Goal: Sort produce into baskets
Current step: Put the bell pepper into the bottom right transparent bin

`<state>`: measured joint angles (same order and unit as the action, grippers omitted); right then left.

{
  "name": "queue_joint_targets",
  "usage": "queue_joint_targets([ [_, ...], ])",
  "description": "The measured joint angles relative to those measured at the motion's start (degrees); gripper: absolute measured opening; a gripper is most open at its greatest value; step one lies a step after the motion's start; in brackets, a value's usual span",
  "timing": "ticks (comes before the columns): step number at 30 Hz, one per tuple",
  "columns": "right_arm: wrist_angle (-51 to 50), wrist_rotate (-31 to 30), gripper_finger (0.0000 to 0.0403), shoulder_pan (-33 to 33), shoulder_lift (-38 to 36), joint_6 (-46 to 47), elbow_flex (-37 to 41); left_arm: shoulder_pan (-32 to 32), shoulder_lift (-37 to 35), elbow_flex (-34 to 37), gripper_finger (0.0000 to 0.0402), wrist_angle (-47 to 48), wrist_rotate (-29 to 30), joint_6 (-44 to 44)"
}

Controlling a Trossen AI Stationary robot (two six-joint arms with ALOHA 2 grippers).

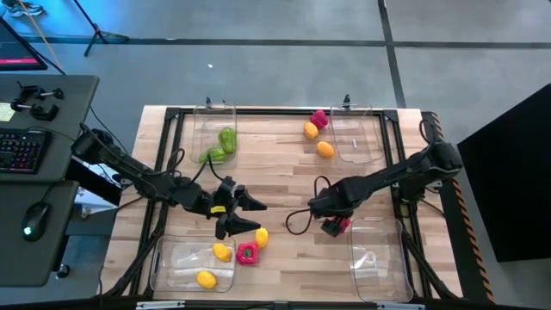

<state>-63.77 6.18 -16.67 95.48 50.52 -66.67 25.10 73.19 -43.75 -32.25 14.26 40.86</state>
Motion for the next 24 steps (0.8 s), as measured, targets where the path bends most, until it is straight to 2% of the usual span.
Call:
queue_joint_targets([
  [12,0.68,4.48,0.0396,-0.76,5.11,0.11,0.0,0.0,-0.02,0.0,0.0376,-0.18,-0.17,-0.7],
  [16,1.4,4.55,0.0381,-0.74,5.54,-0.61,0.0,-0.01,-0.02,0.0,0.0376,-0.18,-0.17,-1.94],
  [19,2.85,4.66,0.0341,-0.74,5.51,-0.57,0.0,-0.31,-0.02,-0.02,0.0376,-0.18,-0.19,-1.94],
  [24,2.62,6.4,0.0229,-1.02,3.74,-3.18,-0.2,-0.96,-0.47,-0.02,0.0376,0.17,-2.42,-2.04],
])
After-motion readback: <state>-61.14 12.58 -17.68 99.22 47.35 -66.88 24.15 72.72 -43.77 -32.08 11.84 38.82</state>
